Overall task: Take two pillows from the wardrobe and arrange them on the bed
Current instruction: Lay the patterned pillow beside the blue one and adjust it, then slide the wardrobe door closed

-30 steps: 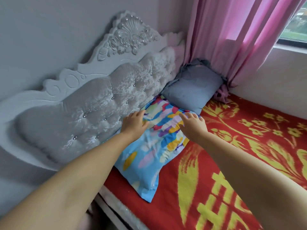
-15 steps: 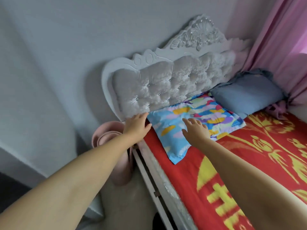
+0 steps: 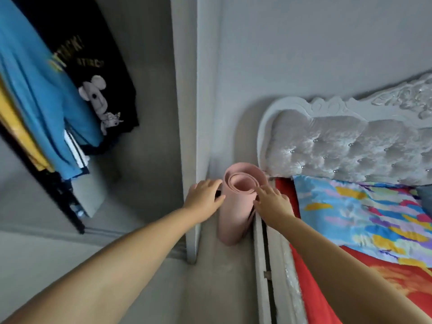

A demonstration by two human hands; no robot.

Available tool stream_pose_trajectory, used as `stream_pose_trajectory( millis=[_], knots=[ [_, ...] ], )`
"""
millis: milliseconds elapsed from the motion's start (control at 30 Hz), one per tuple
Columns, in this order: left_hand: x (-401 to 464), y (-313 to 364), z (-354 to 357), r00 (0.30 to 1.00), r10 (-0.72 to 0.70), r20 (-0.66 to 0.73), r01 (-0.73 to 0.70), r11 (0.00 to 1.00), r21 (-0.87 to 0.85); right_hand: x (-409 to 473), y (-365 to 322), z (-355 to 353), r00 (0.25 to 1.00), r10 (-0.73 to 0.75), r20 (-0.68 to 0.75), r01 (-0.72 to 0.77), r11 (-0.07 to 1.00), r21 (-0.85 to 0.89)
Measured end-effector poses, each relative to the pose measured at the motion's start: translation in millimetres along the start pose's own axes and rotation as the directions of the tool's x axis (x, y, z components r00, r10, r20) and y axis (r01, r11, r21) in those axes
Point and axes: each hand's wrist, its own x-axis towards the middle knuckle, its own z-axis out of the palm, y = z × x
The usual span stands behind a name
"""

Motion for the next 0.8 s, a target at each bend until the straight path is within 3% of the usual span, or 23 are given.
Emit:
stream_pose_trajectory(
  millis=[200,367,533,800],
  knots=[
    [-92,-105,-59,0.968,-0.234,-0.088,0.243,0.964,0.107,-1,-136,21,0.957,-0.282,0.07,0.282,0.959,0.012],
    [-146,-205,-125,0.873,-0.423,-0.244,0.458,0.883,0.105,16,-262,20,0.891,-0.454,0.017,0.454,0.891,0.01],
    [-182,-314,-203,0.815,-0.487,-0.313,0.55,0.82,0.158,57,-398,9,0.864,-0.502,-0.04,0.503,0.864,0.024],
    [-189,-453,-327,0.799,-0.469,-0.377,0.564,0.802,0.197,96,-601,-10,0.77,-0.634,-0.063,0.637,0.771,0.02]
  ],
)
